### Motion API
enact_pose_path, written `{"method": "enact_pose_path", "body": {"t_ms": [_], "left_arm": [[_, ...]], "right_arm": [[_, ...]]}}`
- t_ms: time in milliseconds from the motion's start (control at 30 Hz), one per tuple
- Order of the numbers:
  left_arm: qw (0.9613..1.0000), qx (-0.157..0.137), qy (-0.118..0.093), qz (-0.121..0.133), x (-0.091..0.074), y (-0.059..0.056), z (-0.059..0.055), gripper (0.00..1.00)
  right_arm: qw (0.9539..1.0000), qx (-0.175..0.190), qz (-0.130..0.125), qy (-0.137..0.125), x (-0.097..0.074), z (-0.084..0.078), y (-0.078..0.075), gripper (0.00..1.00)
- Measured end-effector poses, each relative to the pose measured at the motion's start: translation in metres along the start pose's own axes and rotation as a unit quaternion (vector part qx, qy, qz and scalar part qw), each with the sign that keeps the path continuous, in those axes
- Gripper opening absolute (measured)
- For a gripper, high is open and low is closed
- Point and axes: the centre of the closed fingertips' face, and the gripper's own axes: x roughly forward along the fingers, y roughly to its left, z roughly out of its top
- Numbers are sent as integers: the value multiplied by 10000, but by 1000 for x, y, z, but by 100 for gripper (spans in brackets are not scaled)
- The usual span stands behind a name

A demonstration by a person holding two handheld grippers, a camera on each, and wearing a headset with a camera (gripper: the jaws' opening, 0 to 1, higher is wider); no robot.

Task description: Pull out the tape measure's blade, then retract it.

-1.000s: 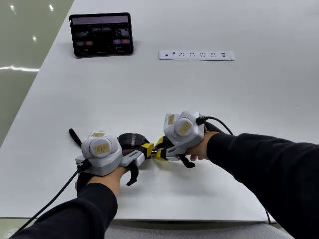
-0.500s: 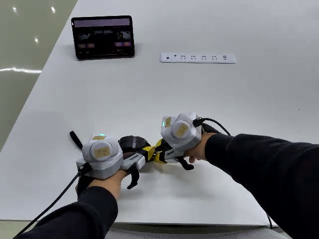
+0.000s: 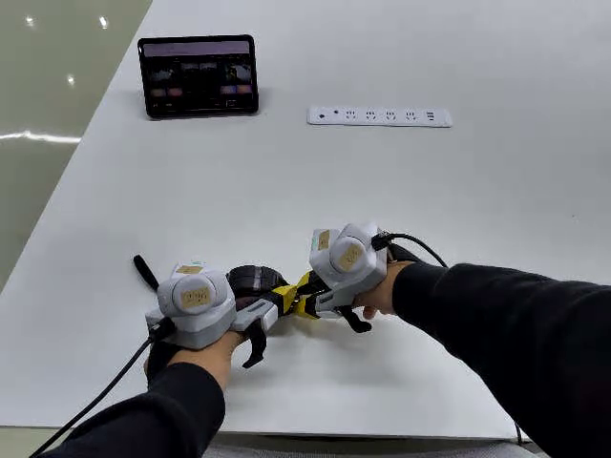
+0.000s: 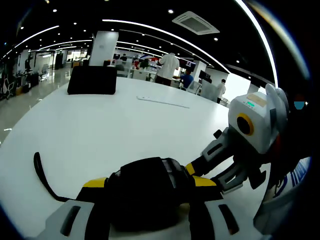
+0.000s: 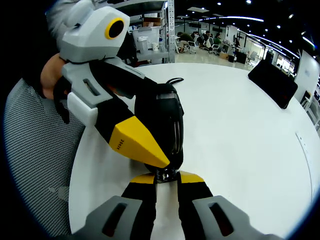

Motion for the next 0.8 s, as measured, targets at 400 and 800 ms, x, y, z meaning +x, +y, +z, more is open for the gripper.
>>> {"method": "enact_pose_path", "body": {"t_ms": [400,800], "left_arm": [[10000,-3,-6,-21,0,0,0,60],[9961,208,256,-822,-24,6,27,75]], "right_arm": [[9999,73,-66,93,1,0,0,12],[9953,640,-661,-304,-36,-22,9,30]]}}
